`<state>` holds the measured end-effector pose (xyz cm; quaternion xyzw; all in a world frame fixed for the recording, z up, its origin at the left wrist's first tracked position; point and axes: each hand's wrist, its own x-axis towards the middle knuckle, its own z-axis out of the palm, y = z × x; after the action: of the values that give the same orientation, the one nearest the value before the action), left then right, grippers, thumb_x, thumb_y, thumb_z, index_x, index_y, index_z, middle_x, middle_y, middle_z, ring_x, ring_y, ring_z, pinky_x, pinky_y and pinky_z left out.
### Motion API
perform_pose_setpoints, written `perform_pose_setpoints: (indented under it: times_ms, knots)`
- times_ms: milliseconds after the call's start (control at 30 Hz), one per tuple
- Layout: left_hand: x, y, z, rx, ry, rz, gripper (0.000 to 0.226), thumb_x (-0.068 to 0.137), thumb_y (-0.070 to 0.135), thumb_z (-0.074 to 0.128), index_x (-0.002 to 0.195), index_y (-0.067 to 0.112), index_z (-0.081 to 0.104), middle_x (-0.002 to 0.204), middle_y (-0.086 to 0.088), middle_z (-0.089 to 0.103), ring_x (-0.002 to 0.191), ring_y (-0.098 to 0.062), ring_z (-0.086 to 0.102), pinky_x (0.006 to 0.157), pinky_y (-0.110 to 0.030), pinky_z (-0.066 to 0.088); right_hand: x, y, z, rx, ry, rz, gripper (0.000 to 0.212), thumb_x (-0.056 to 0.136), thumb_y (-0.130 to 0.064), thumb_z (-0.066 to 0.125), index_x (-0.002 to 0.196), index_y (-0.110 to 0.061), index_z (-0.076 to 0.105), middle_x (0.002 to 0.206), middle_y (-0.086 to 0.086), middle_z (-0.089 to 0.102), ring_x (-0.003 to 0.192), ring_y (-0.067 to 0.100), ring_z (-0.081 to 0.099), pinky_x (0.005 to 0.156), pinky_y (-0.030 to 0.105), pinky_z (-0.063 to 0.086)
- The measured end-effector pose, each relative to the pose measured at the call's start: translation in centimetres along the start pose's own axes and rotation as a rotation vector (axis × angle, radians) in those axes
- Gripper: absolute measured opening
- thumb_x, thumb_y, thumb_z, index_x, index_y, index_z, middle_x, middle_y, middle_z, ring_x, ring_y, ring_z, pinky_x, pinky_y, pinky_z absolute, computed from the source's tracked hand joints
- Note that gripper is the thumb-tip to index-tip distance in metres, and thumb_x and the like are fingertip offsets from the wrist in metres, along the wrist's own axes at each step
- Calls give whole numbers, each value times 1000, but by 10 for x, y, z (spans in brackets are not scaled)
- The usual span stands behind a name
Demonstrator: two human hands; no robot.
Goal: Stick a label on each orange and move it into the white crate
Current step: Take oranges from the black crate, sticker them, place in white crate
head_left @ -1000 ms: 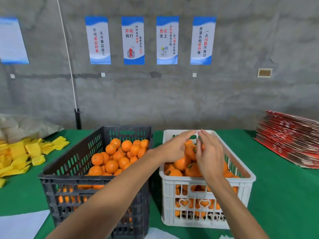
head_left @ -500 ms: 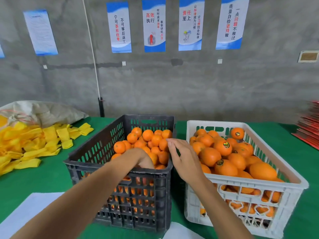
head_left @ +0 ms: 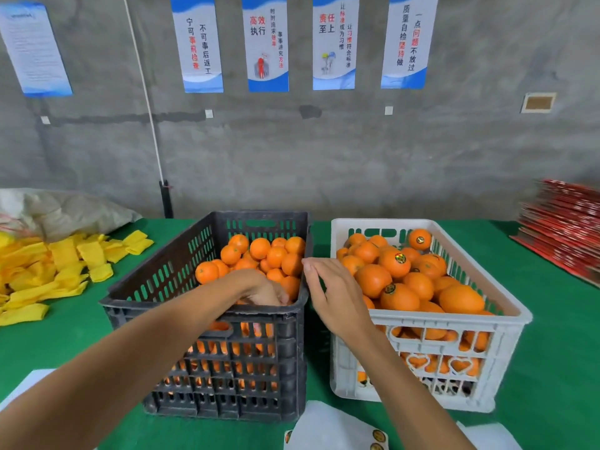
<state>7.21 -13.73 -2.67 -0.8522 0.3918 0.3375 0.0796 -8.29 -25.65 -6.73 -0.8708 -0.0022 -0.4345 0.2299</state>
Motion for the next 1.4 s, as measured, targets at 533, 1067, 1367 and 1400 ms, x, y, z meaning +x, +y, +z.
perform_pose_setpoints:
  times_ms: [533,1067,1367,1400]
  knots:
    - [-16,33,0,-165,436,-98,59,104,17,48,161,28,36,166,-9,37,145,-34,43,96,-31,40,-43,-11,-27,63,19,246,40,110,-22,43,148,-12,51,146,4,57,136,16,51,111,39,44]
    - [31,27,-10,81,-16,-186,67,108,31,58,164,11,28,171,-5,27,148,-30,41,118,-44,39,-60,5,-6,-11,130,241,35,107,-28,45,137,-21,61,132,-5,66,119,2,50,100,24,39]
    - [17,31,-13,-92,325,-153,50,100,14,63,148,6,49,138,-12,58,115,-32,64,98,-41,58,-60,0,-8,1,114,238,34,108,-26,46,138,-19,60,131,-4,67,119,3,50,104,38,47]
    - [9,32,-17,-132,506,-159,47,97,16,65,143,7,54,134,-12,59,114,-33,64,97,-43,59,-58,-1,-11,22,96,263,35,109,-27,46,141,-19,58,134,-4,65,122,2,49,106,40,47]
